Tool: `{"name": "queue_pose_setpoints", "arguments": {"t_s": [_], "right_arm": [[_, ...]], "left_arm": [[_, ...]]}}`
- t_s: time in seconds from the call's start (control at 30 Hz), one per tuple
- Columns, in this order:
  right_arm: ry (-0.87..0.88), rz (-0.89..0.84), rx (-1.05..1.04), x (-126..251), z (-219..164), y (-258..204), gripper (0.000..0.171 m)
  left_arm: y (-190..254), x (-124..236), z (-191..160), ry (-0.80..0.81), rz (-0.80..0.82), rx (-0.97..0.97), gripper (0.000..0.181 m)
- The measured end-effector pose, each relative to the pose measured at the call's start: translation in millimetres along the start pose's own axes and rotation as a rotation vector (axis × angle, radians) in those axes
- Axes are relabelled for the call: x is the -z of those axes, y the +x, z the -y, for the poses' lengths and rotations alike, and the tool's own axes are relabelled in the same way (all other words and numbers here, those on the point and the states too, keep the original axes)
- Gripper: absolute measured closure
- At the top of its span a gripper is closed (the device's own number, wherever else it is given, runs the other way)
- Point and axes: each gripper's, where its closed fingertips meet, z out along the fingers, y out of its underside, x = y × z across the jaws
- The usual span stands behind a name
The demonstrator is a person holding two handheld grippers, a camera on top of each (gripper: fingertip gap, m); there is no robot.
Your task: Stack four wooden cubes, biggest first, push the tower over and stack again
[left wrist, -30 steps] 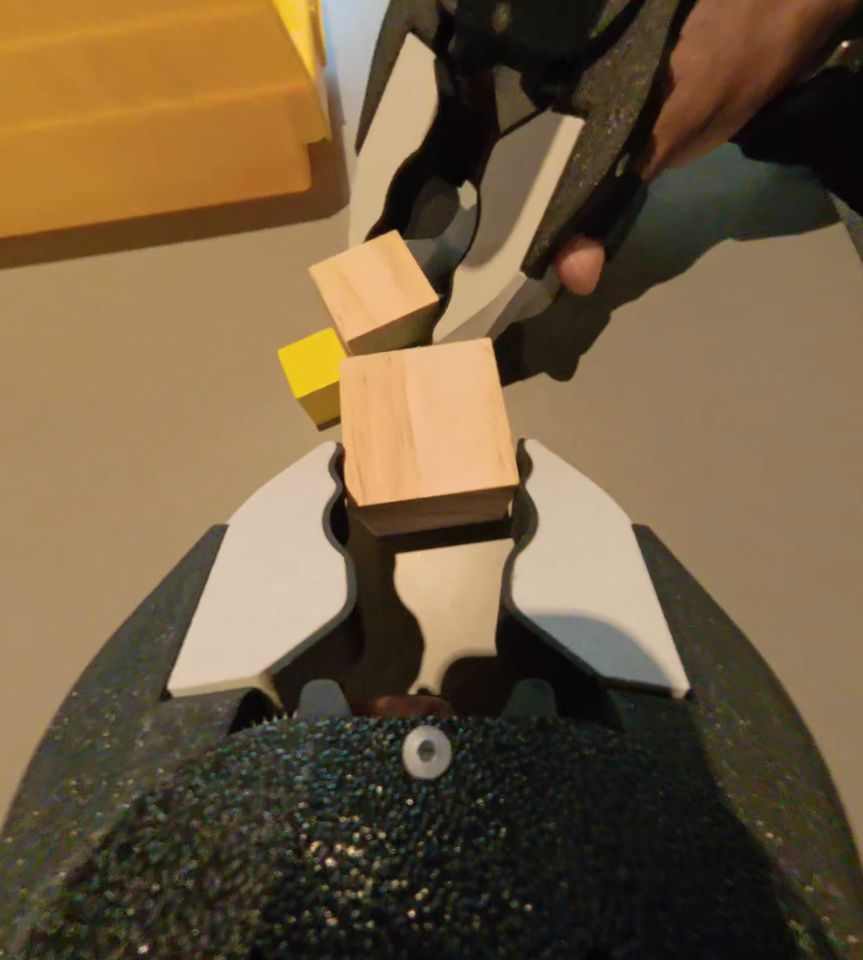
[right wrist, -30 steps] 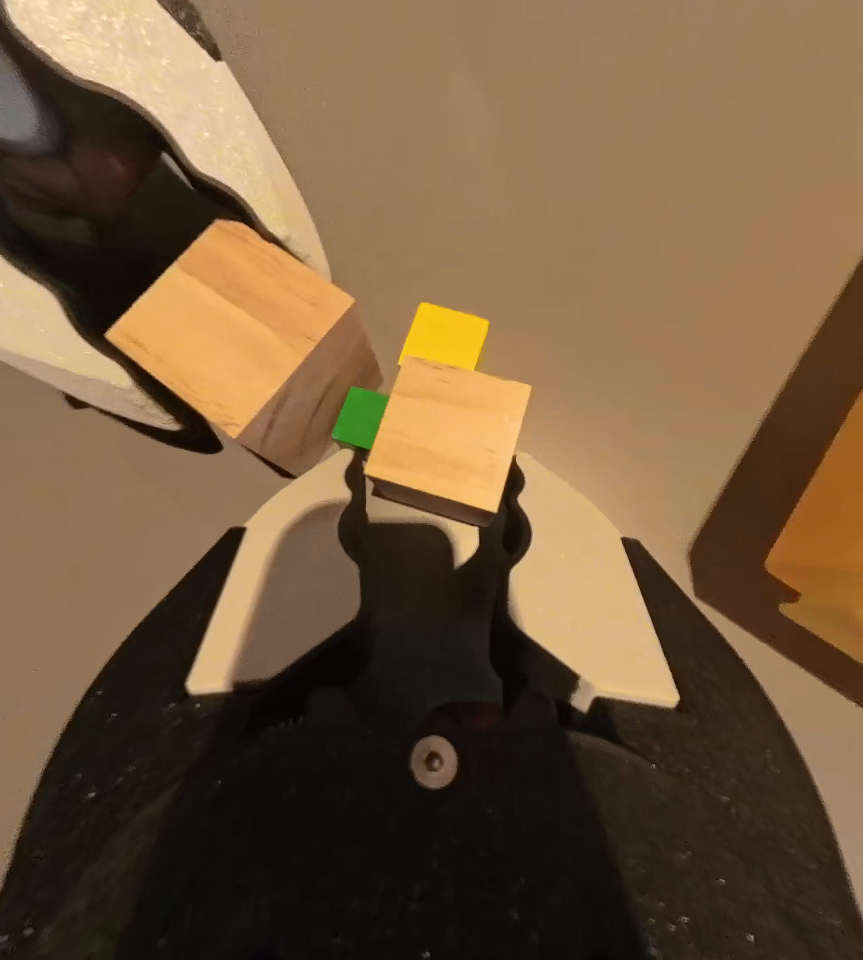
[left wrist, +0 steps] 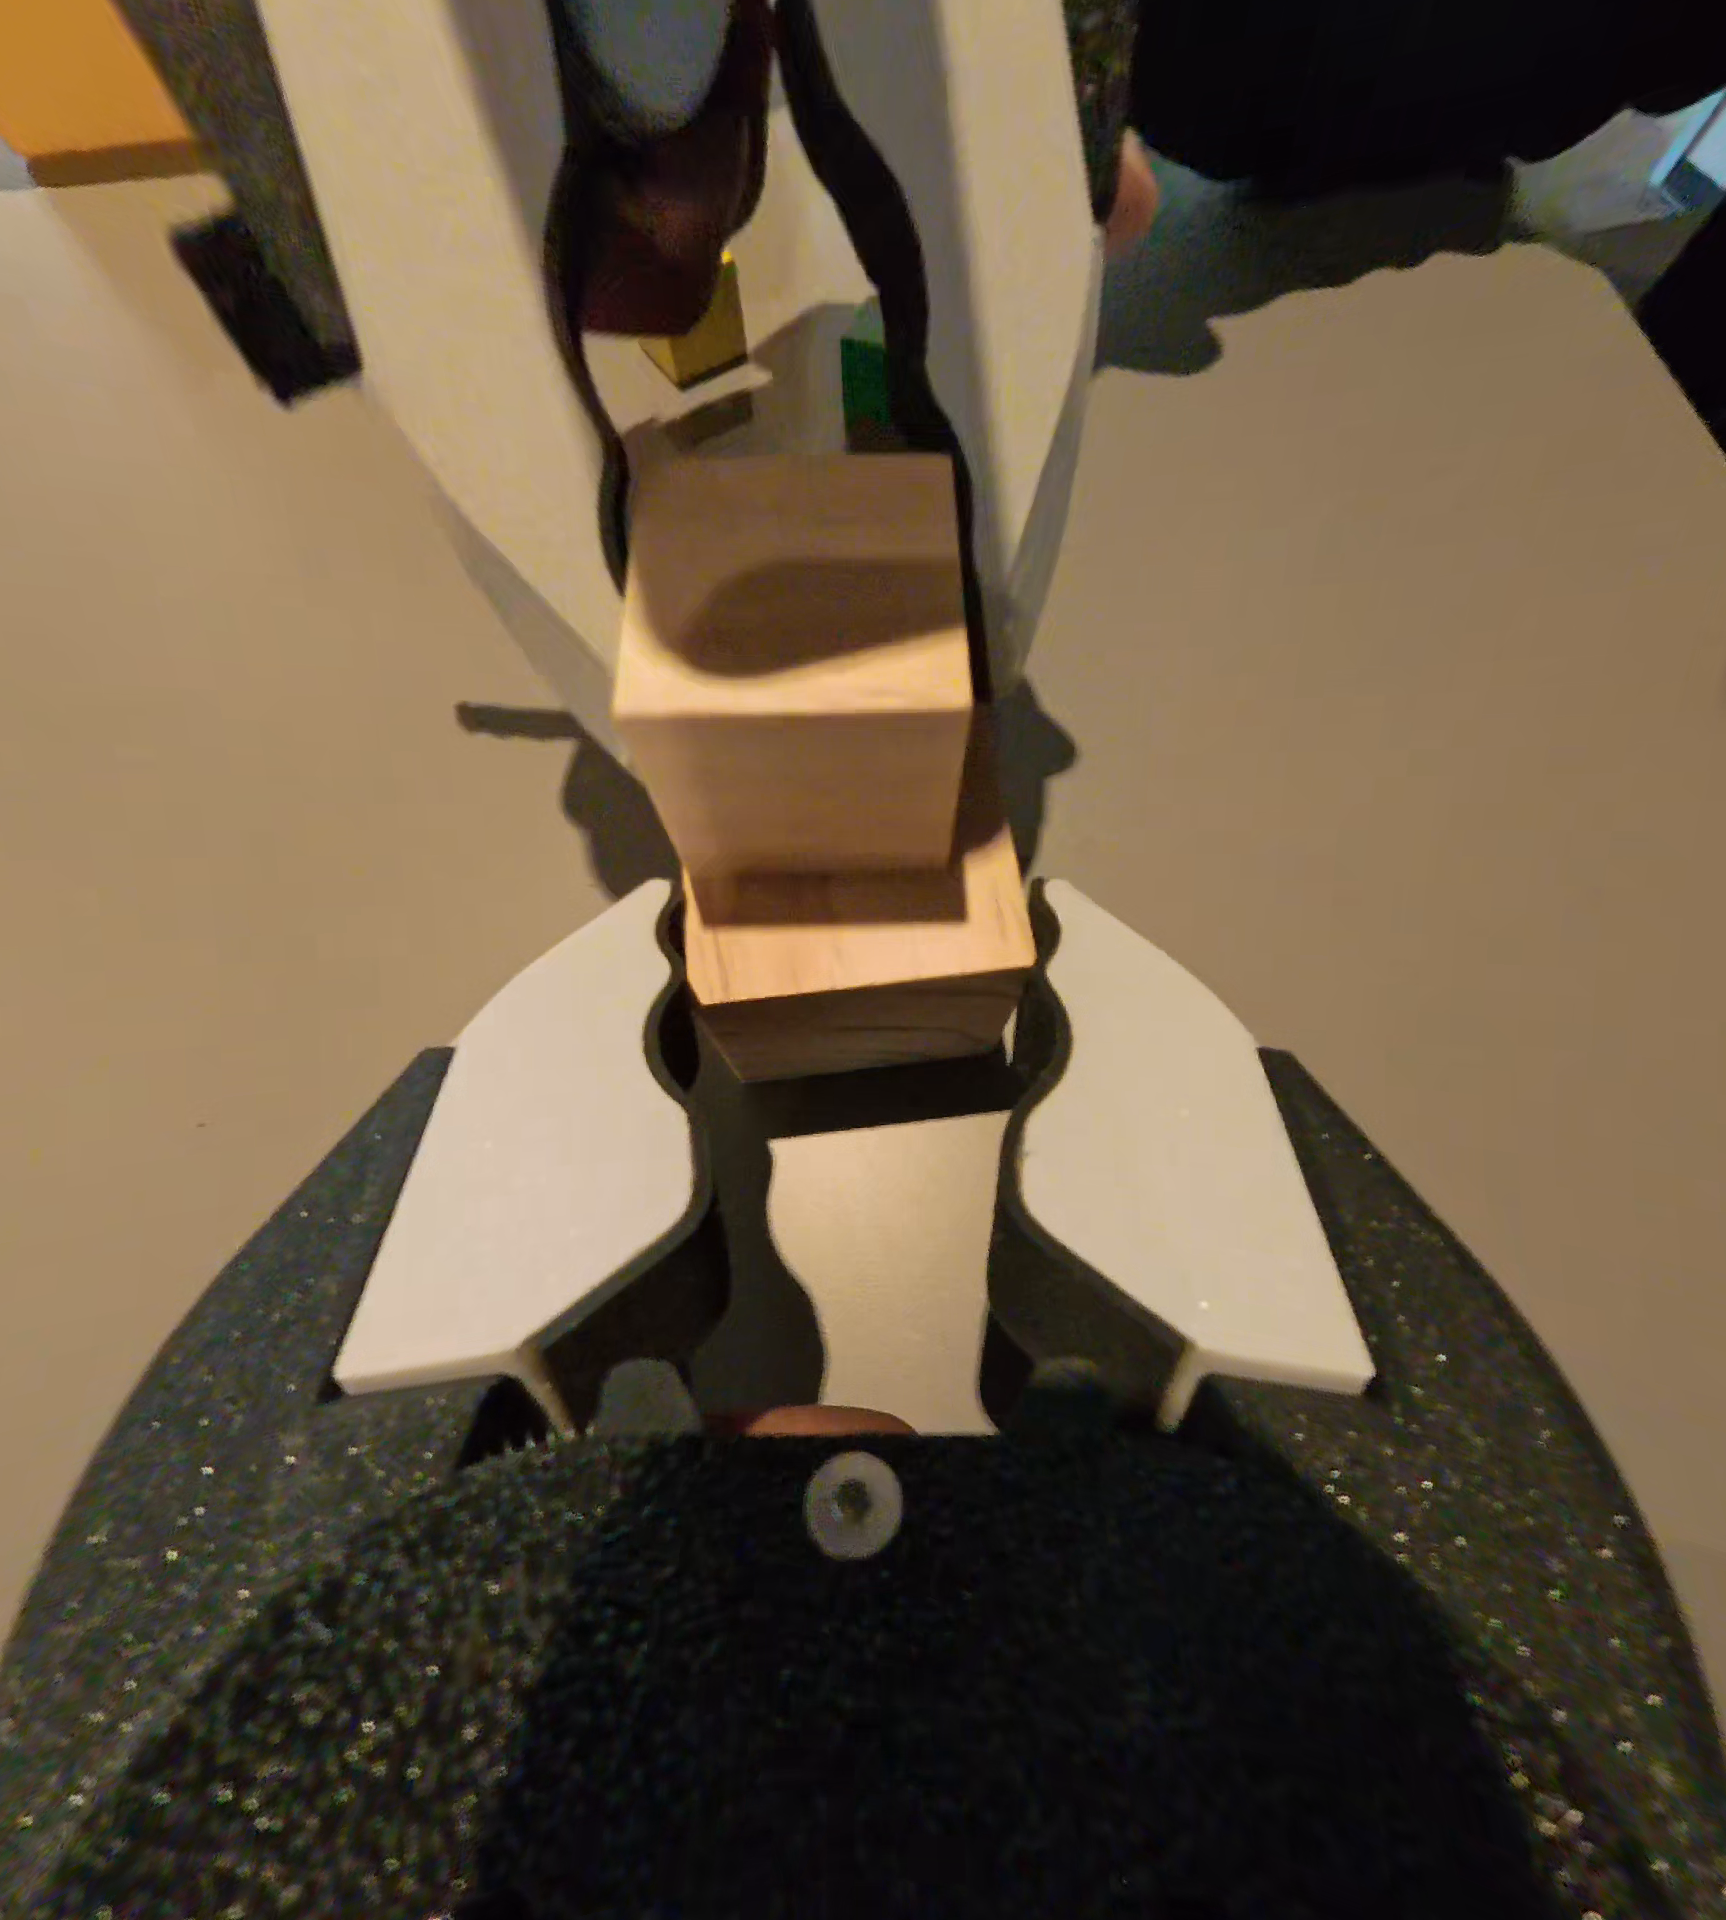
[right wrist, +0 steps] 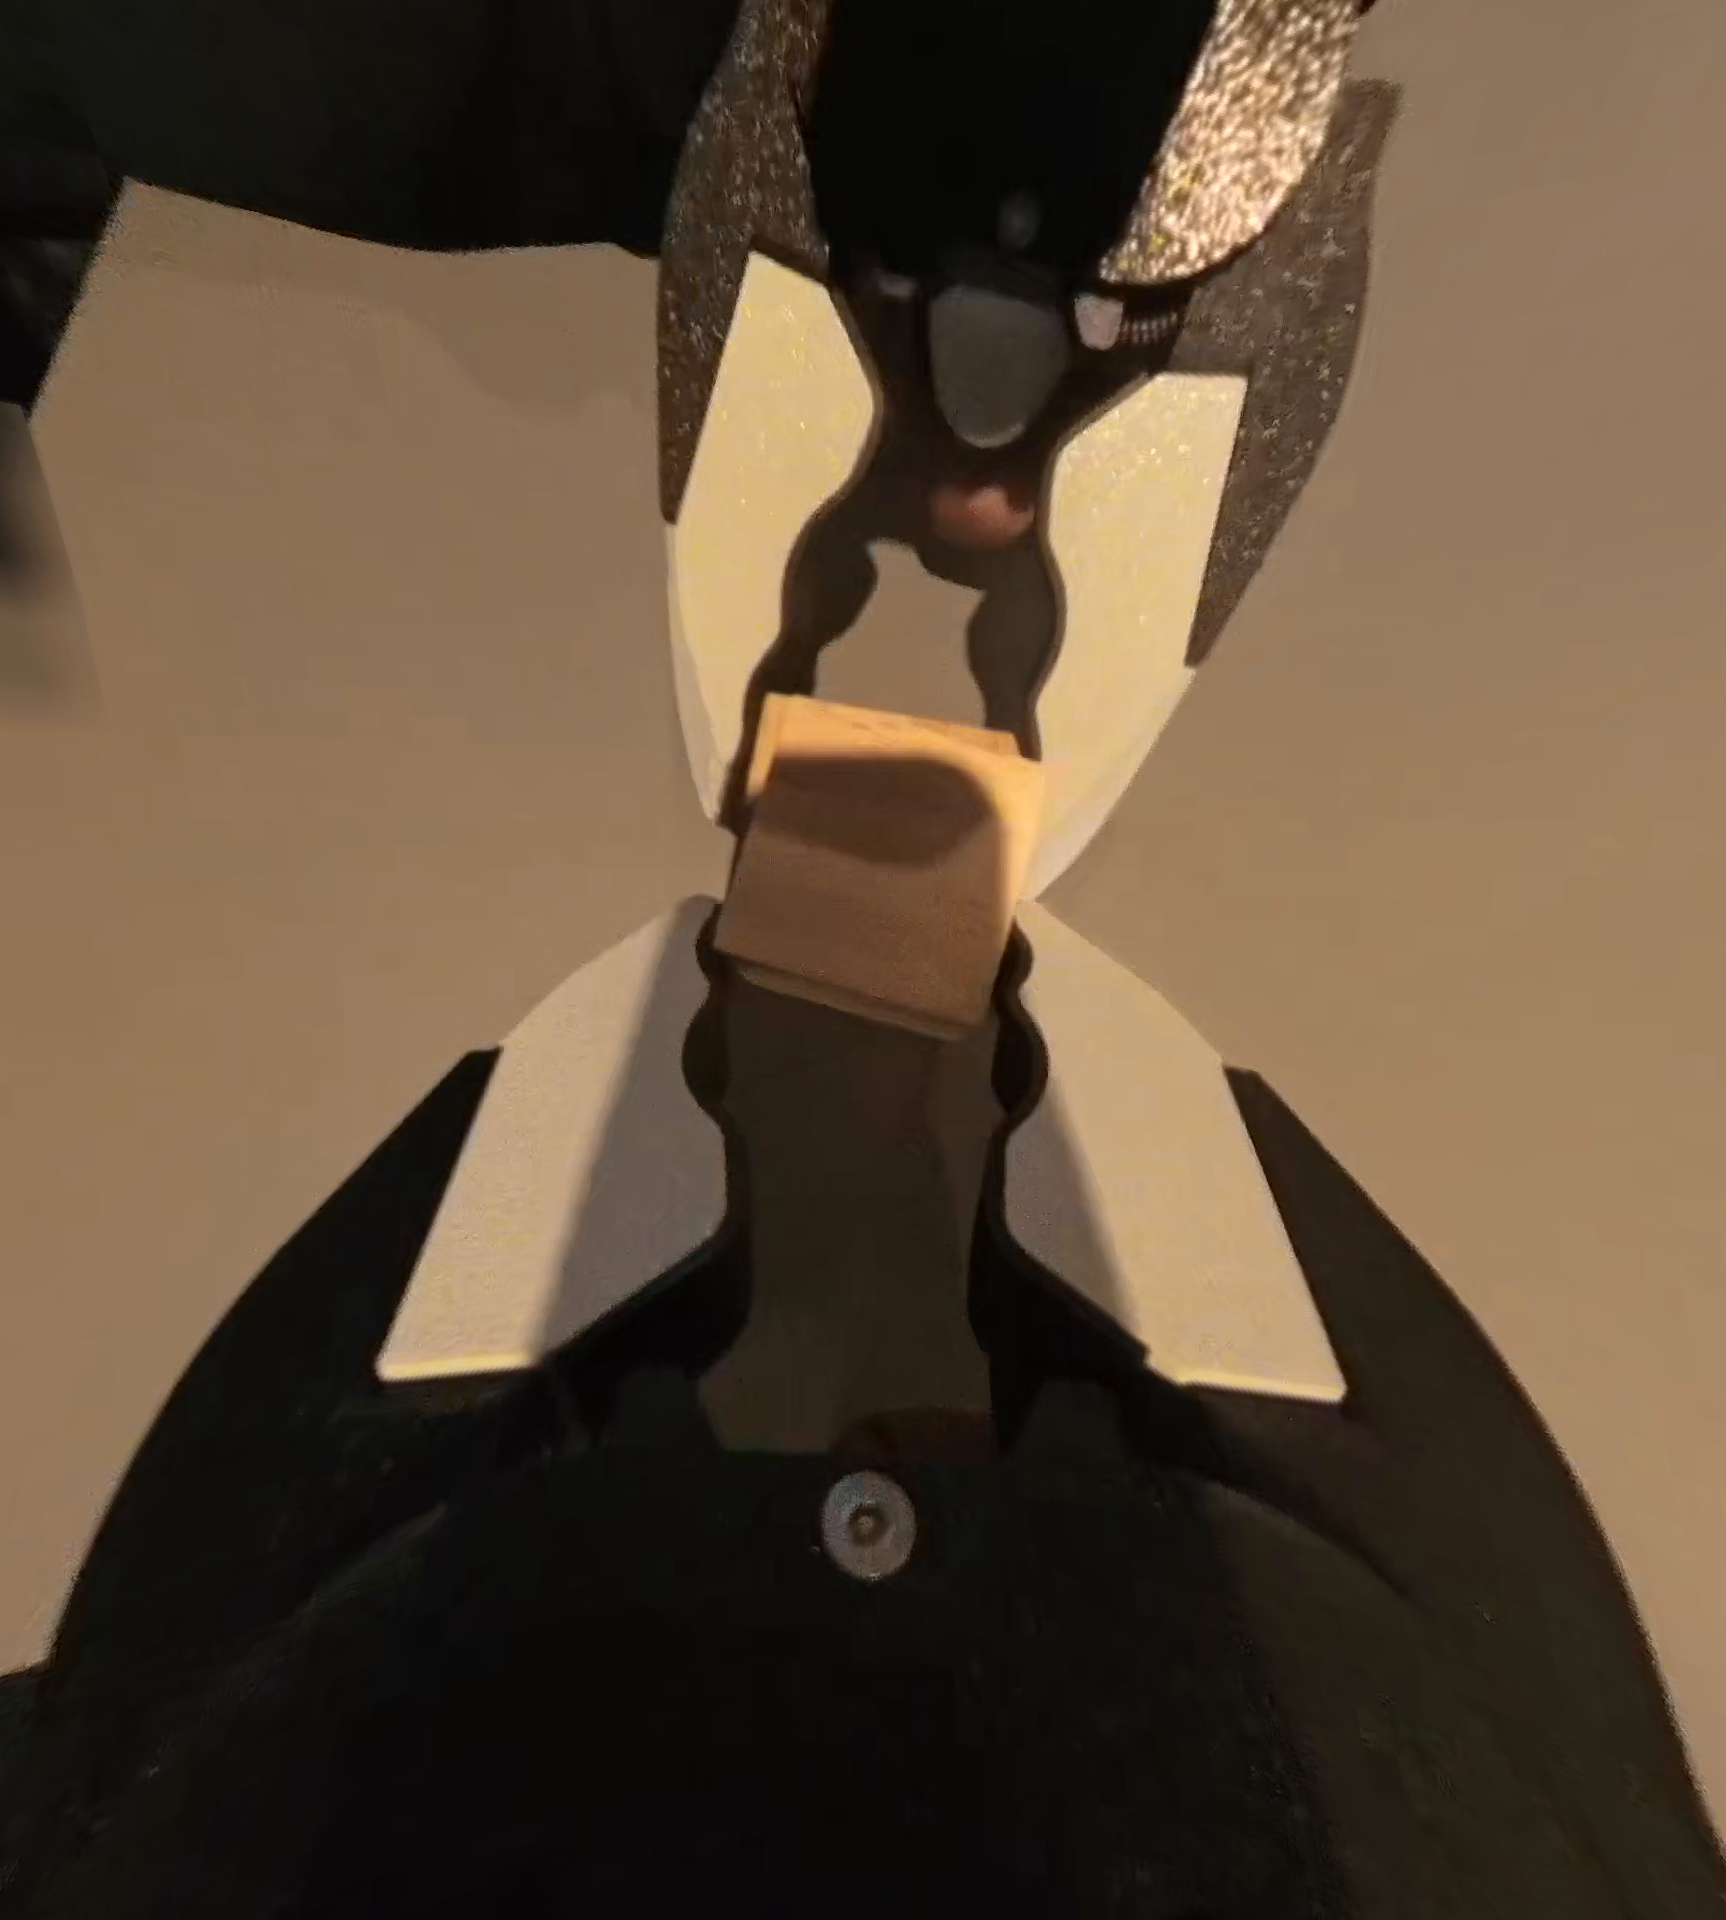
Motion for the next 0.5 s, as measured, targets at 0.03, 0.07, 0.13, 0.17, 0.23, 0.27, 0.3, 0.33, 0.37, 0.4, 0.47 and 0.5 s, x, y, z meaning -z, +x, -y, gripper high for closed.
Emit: {"name": "queue_pose_setpoints", "arguments": {"t_s": [0.03, 0.07, 0.13, 0.17, 0.23, 0.27, 0.3, 0.33, 0.37, 0.4, 0.47, 0.5], "right_arm": [[0.020, 0.040, -0.001, -4.0, 4.1, 0.6, 0.122], [0.035, 0.064, -0.001, -6.6, 7.5, 0.9, 0.122], [0.028, 0.072, 0.013, -9.2, 9.5, 0.9, 0.122], [0.017, 0.066, 0.026, -9.3, 8.9, 1.0, 0.122], [0.007, 0.059, 0.033, -9.5, 8.7, 1.0, 0.122], [0.006, 0.059, 0.035, -9.5, 8.7, 1.0, 0.122], [0.008, 0.061, 0.038, -9.6, 8.7, 1.0, 0.122], [0.010, 0.064, 0.042, -9.6, 8.8, 1.1, 0.122], [0.013, 0.066, 0.045, -9.8, 9.0, 1.1, 0.123], [0.014, 0.068, 0.047, -9.8, 9.1, 1.1, 0.122], [0.011, 0.064, 0.051, -10.0, 9.1, 1.2, 0.122], [0.007, 0.061, 0.053, -10.0, 9.1, 1.3, 0.122]], "left_arm": [[0.0, 1.4, -1.0, 0.000, 0.007, 0.002, 0.120], [-0.1, 2.2, -1.6, 0.000, 0.012, 0.004, 0.120], [0.1, 2.1, -1.7, -0.001, 0.015, 0.002, 0.120], [-0.2, 2.1, -1.8, 0.000, 0.014, 0.005, 0.120], [-0.1, 2.0, -1.6, 0.001, 0.010, 0.006, 0.120], [-0.1, 2.0, -1.7, 0.001, 0.009, 0.006, 0.120], [-0.1, 2.0, -1.7, 0.002, 0.009, 0.005, 0.120], [0.0, 1.9, -1.7, 0.002, 0.010, 0.004, 0.120], [-0.1, 2.0, -1.7, 0.002, 0.011, 0.003, 0.120], [0.0, 1.9, -1.6, 0.002, 0.011, 0.002, 0.120], [0.1, 1.9, -1.7, 0.001, 0.013, 0.000, 0.120], [0.1, 2.0, -1.7, 0.001, 0.014, -0.004, 0.120]]}}
